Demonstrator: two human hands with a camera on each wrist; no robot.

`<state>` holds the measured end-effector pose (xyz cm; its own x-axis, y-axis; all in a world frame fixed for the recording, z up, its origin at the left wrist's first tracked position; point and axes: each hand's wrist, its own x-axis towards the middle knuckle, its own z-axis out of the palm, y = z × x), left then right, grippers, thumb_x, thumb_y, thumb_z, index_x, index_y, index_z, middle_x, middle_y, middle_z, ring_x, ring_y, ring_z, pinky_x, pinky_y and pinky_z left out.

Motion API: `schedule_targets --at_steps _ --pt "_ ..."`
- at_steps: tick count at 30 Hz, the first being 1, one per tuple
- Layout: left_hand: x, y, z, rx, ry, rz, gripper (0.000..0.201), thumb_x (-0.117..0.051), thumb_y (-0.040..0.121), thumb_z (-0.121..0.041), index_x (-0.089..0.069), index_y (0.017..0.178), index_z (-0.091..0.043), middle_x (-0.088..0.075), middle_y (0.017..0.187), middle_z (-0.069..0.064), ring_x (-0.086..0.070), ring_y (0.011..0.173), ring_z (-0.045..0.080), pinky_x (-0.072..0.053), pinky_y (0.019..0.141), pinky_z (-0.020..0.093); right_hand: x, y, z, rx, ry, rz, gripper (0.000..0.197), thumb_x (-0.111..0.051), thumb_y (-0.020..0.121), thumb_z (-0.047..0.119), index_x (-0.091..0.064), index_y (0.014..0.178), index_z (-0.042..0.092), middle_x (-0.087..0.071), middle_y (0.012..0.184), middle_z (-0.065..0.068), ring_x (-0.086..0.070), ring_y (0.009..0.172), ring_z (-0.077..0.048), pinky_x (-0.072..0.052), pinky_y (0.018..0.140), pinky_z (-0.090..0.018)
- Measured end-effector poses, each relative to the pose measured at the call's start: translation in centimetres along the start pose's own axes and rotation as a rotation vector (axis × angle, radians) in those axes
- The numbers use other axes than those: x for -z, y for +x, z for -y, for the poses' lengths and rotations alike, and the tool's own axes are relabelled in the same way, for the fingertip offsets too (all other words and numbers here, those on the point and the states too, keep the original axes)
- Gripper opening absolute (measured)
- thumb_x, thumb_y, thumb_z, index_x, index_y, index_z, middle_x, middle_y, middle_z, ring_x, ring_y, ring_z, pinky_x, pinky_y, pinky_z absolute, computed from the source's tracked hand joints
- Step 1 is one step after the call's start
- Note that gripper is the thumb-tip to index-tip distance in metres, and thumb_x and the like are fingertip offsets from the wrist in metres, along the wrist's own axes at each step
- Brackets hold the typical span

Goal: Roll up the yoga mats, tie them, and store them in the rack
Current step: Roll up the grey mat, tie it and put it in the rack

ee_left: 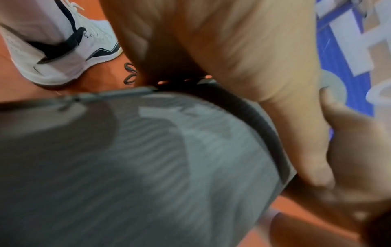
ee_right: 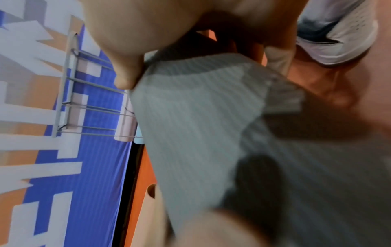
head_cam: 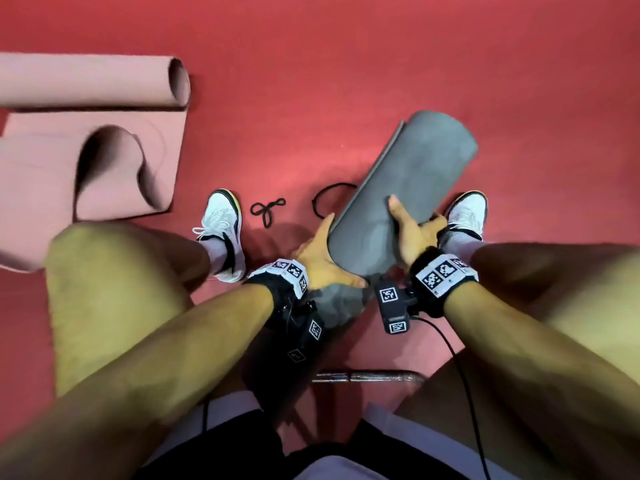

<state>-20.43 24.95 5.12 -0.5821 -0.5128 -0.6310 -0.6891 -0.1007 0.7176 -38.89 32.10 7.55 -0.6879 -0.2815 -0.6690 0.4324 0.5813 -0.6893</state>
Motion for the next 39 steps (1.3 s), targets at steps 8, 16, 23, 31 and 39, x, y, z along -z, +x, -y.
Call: schedule_targets --at_steps 8,16,23,31,39 --pt "-1.3 4.0 -1.1 0.016 0.326 0.052 0.131 -0.071 0.016 -0.095 -0.027 0.135 -0.062 -0.065 0.127 -0.015 -0.063 0.117 0.027 -0.049 0.104 0.044 1.7 1.3 3.2 0.097 -0.354 -0.206 0.101 -0.077 0.074 0.049 -0.025 0.155 0.018 -0.038 0.154 -0.015 -0.042 0.139 -0.034 -0.033 0.116 -0.044" --pt "-2.1 6.9 2.6 0.113 0.648 -0.008 0.129 -0.078 0.027 -0.078 -0.031 0.141 -0.042 -0.064 0.127 -0.007 -0.068 0.109 0.024 -0.057 0.091 0.043 -7.1 4.9 2.6 0.433 -1.022 0.367 0.032 -0.059 0.093 0.027 -0.064 0.119 0.009 -0.068 0.121 -0.017 -0.062 0.115 -0.034 -0.047 0.097 -0.033" --pt "-0.6 9.3 9.6 0.195 0.663 0.052 0.129 -0.086 0.036 -0.07 -0.032 0.143 -0.025 -0.059 0.132 0.001 -0.064 0.113 0.035 -0.05 0.092 0.052 -14.1 8.5 -1.2 0.448 -1.461 0.519 0.044 -0.053 0.096 0.036 -0.059 0.13 0.01 -0.061 0.132 -0.021 -0.057 0.122 -0.04 -0.044 0.103 -0.041" --pt "-1.5 9.8 15.4 0.136 0.742 0.02 0.142 -0.077 0.03 -0.085 -0.03 0.147 -0.019 -0.048 0.145 0.0 -0.055 0.125 0.029 -0.043 0.104 0.059 -18.7 13.4 -8.7 0.491 -1.626 0.679 0.062 -0.062 0.088 0.042 -0.046 0.147 0.032 -0.018 0.165 -0.009 -0.019 0.149 -0.033 -0.025 0.121 -0.048" --pt "0.5 11.7 15.8 0.12 0.659 0.097 0.145 -0.078 0.031 -0.084 -0.029 0.15 -0.018 -0.049 0.145 -0.001 -0.055 0.127 0.027 -0.037 0.111 0.057 -21.5 16.4 -10.6 0.494 -1.822 0.685 0.08 -0.049 0.09 0.059 -0.032 0.153 0.012 -0.004 0.168 -0.018 -0.025 0.147 -0.037 -0.03 0.111 -0.048"
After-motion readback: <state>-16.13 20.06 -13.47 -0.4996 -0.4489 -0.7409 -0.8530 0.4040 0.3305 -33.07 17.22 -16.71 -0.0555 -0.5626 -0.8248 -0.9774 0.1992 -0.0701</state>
